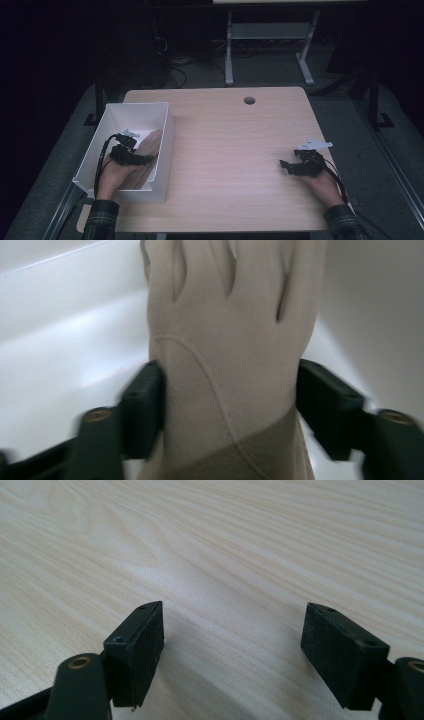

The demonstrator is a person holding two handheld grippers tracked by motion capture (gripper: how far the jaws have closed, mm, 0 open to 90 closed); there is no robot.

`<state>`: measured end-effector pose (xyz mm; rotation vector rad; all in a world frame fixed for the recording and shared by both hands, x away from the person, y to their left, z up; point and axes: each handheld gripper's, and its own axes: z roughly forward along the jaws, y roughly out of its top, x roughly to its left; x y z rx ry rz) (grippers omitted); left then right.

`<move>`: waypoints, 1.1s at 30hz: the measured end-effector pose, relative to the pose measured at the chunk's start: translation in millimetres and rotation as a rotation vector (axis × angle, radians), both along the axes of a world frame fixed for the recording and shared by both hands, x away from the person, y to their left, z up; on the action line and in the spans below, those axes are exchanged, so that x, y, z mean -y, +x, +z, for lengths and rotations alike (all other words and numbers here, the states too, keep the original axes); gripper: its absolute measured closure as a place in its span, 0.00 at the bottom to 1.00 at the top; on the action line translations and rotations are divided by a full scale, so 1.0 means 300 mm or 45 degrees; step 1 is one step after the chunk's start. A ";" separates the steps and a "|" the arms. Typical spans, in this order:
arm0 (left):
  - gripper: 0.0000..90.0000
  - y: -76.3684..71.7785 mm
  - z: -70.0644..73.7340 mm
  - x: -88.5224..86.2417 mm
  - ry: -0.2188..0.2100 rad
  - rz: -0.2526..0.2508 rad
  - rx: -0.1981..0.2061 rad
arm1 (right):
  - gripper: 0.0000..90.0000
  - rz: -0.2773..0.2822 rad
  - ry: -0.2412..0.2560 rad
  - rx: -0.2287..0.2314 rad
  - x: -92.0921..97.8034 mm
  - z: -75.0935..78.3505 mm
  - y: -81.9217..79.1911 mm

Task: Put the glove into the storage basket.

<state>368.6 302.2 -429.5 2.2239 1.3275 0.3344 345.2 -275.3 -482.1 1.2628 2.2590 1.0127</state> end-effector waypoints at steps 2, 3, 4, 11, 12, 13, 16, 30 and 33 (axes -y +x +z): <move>0.23 -0.001 0.002 0.000 -0.015 0.002 0.008 | 0.28 0.000 0.000 -0.001 0.000 0.000 0.000; 0.20 -0.001 0.005 -0.002 -0.025 0.002 0.012 | 0.28 -0.001 0.001 -0.001 0.000 0.000 0.000; 0.19 -0.003 0.012 -0.006 -0.028 0.009 0.019 | 0.28 0.000 0.001 -0.001 0.000 0.000 0.000; 0.17 -0.011 0.078 -0.007 -0.066 0.000 0.052 | 0.27 0.001 0.000 -0.001 0.000 0.000 0.000; 0.17 -0.012 0.090 -0.006 -0.072 -0.004 0.056 | 0.27 0.001 0.000 -0.001 0.000 0.000 0.000; 0.17 -0.014 0.102 -0.004 -0.076 -0.007 0.061 | 0.27 0.001 -0.001 -0.001 0.000 0.000 0.000; 0.17 -0.017 0.144 0.003 -0.116 -0.026 0.082 | 0.27 0.001 -0.001 -0.001 0.000 0.000 0.000; 0.17 -0.019 0.328 0.055 -0.196 -0.106 0.168 | 0.27 0.003 0.000 -0.003 -0.001 0.000 -0.001; 0.17 -0.025 0.371 0.091 -0.229 -0.137 0.191 | 0.27 0.002 0.000 -0.003 -0.001 0.000 -0.001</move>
